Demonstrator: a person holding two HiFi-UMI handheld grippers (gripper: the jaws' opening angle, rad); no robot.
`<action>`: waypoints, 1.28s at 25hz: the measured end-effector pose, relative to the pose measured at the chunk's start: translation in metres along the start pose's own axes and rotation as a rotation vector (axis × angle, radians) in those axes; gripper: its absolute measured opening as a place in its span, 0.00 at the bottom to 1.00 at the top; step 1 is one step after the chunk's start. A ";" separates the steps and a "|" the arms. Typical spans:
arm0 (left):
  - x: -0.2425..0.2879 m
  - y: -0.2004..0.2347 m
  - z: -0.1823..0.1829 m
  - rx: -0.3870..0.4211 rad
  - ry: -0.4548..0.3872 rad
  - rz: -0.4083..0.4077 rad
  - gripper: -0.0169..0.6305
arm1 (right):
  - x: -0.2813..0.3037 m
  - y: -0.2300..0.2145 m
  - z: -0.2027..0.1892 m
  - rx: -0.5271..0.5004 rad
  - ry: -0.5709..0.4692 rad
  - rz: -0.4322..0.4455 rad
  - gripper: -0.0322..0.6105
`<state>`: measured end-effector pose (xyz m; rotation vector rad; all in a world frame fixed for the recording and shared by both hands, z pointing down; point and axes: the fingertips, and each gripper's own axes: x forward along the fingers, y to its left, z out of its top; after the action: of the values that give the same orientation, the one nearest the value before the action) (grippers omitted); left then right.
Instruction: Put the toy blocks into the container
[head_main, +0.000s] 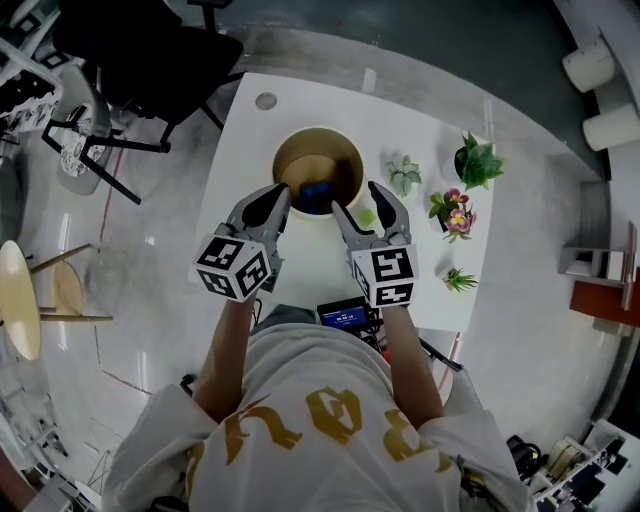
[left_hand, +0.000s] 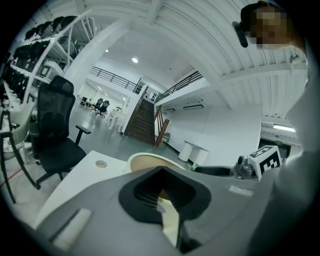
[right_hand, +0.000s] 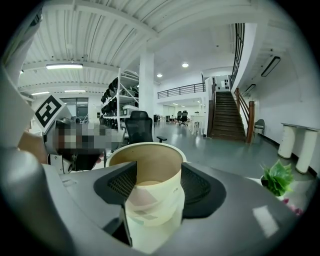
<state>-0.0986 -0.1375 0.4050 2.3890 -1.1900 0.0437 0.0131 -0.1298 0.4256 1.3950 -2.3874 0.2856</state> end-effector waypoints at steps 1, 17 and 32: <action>0.000 -0.001 -0.001 0.001 0.000 0.001 0.03 | -0.001 0.000 -0.001 0.001 0.000 -0.001 0.50; -0.007 -0.032 -0.019 0.020 0.028 -0.020 0.03 | -0.035 -0.010 -0.026 0.013 0.024 -0.051 0.49; -0.005 -0.070 -0.075 0.066 0.150 -0.070 0.03 | -0.070 -0.020 -0.076 0.099 0.076 -0.085 0.48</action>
<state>-0.0348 -0.0664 0.4431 2.4350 -1.0502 0.2382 0.0771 -0.0571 0.4665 1.4976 -2.2740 0.4307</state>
